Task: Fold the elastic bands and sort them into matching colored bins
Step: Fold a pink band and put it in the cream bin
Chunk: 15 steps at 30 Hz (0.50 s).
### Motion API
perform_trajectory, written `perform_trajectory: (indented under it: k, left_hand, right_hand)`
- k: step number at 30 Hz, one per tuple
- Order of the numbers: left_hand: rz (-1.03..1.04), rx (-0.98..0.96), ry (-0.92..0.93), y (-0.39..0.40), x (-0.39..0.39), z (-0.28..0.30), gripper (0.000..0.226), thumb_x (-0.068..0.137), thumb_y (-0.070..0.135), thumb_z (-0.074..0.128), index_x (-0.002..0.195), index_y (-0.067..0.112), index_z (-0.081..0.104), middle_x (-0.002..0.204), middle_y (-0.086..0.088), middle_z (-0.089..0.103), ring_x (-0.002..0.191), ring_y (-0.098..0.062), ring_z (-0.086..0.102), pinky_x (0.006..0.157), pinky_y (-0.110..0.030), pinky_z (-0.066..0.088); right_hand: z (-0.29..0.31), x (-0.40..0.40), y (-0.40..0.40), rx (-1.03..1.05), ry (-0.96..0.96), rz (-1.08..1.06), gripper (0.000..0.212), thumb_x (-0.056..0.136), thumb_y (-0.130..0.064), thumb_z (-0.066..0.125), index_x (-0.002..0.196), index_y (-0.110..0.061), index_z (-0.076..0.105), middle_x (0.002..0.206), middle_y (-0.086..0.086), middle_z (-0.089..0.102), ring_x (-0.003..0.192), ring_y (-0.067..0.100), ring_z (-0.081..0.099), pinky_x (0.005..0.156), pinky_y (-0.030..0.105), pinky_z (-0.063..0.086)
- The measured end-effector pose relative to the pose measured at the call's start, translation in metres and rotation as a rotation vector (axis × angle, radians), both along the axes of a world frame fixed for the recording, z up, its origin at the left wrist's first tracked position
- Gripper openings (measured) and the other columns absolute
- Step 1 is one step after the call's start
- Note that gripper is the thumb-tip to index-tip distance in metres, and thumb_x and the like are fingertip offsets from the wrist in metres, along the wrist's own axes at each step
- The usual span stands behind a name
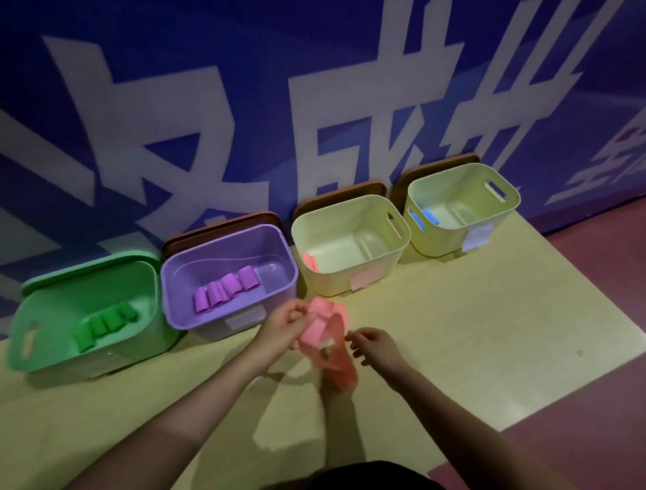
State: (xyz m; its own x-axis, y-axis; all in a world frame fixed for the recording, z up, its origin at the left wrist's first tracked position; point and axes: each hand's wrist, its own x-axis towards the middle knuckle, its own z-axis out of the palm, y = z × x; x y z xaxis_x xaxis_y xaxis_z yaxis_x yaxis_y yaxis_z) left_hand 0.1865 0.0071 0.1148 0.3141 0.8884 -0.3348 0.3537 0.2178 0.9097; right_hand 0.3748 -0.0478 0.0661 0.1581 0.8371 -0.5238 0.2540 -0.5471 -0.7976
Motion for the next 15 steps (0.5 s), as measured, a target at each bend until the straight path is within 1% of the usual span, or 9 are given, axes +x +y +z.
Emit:
perform_trajectory:
  k: [1, 2, 4, 7, 9, 11, 13, 14, 15]
  left_hand:
    - [0.097, -0.01, -0.082, 0.001, -0.004, 0.014, 0.004, 0.093, 0.016, 0.058, 0.09, 0.016, 0.06, 0.079, 0.001, 0.063, 0.07, -0.015, 0.058, 0.057, -0.023, 0.045]
    - [0.173, -0.02, -0.166, 0.001, -0.008, 0.028, 0.004, 0.093, 0.018, 0.059, 0.091, 0.017, 0.061, 0.082, -0.001, 0.065, 0.074, -0.018, 0.06, 0.063, -0.027, 0.047]
    - [0.262, -0.048, -0.312, 0.001, -0.019, 0.055, 0.004, 0.093, 0.02, 0.059, 0.094, 0.017, 0.062, 0.088, -0.004, 0.068, 0.081, -0.021, 0.062, 0.072, -0.036, 0.047]
    - [0.315, -0.07, -0.482, -0.006, -0.038, 0.094, 0.008, 0.092, 0.016, 0.059, 0.099, 0.017, 0.063, 0.089, -0.004, 0.069, 0.083, -0.019, 0.063, 0.075, -0.035, 0.05]
    - [0.315, -0.066, -0.579, -0.015, -0.052, 0.112, 0.013, 0.093, 0.009, 0.056, 0.102, 0.015, 0.062, 0.091, -0.006, 0.067, 0.08, -0.016, 0.063, 0.072, -0.028, 0.052]
    - [0.296, -0.046, -0.634, -0.025, -0.066, 0.125, 0.021, 0.094, 0.003, 0.051, 0.108, 0.014, 0.062, 0.092, -0.006, 0.065, 0.076, -0.011, 0.064, 0.066, -0.023, 0.053]
    - [0.285, -0.014, -0.684, -0.034, -0.078, 0.133, 0.028, 0.094, -0.003, 0.047, 0.113, 0.012, 0.06, 0.087, -0.004, 0.064, 0.072, -0.008, 0.064, 0.065, -0.02, 0.053]
    - [0.3, 0.003, -0.712, -0.037, -0.085, 0.136, 0.029, 0.094, -0.005, 0.045, 0.112, 0.012, 0.06, 0.084, -0.003, 0.064, 0.07, -0.007, 0.064, 0.062, -0.02, 0.054]
    - [0.324, 0.025, -0.732, -0.039, -0.091, 0.139, 0.028, 0.094, -0.006, 0.045, 0.11, 0.012, 0.06, 0.083, -0.003, 0.064, 0.069, -0.007, 0.064, 0.06, -0.021, 0.054]
  right_hand:
    - [0.016, -0.01, 0.001, 0.068, 0.062, -0.006, 0.026, 0.096, -0.023, 0.054, 0.08, -0.006, 0.067, 0.073, 0.006, 0.062, 0.066, 0.016, 0.055, 0.056, 0.025, 0.042]
    - [0.032, -0.022, 0.001, 0.138, 0.115, -0.008, 0.026, 0.097, -0.023, 0.053, 0.08, -0.008, 0.066, 0.072, 0.004, 0.061, 0.066, 0.015, 0.055, 0.057, 0.024, 0.042]
    - [0.061, -0.045, 0.001, 0.273, 0.197, -0.022, 0.024, 0.098, -0.021, 0.051, 0.084, -0.009, 0.067, 0.07, -0.001, 0.061, 0.065, 0.011, 0.054, 0.057, 0.021, 0.042]
    - [0.099, -0.078, -0.002, 0.472, 0.264, -0.011, 0.02, 0.099, -0.02, 0.051, 0.091, -0.013, 0.068, 0.074, -0.005, 0.062, 0.07, 0.009, 0.057, 0.061, 0.021, 0.044]
    - [0.119, -0.099, -0.007, 0.59, 0.294, 0.012, 0.018, 0.097, -0.025, 0.052, 0.091, -0.014, 0.065, 0.076, -0.008, 0.062, 0.073, 0.009, 0.057, 0.063, 0.023, 0.046]
    - [0.135, -0.118, -0.012, 0.657, 0.308, 0.025, 0.014, 0.094, -0.027, 0.054, 0.092, -0.018, 0.065, 0.078, -0.012, 0.063, 0.074, 0.007, 0.058, 0.065, 0.023, 0.047]
    - [0.149, -0.136, -0.015, 0.719, 0.322, 0.043, 0.008, 0.093, -0.019, 0.057, 0.091, -0.019, 0.065, 0.079, -0.016, 0.065, 0.076, 0.002, 0.058, 0.067, 0.019, 0.047]
    - [0.153, -0.144, -0.015, 0.749, 0.311, 0.06, 0.007, 0.092, -0.017, 0.057, 0.09, -0.019, 0.064, 0.079, -0.017, 0.065, 0.076, -0.002, 0.058, 0.067, 0.016, 0.046]
    - [0.156, -0.151, -0.015, 0.769, 0.302, 0.078, 0.006, 0.09, -0.021, 0.058, 0.089, -0.018, 0.063, 0.078, -0.017, 0.065, 0.074, -0.003, 0.057, 0.068, 0.015, 0.046]
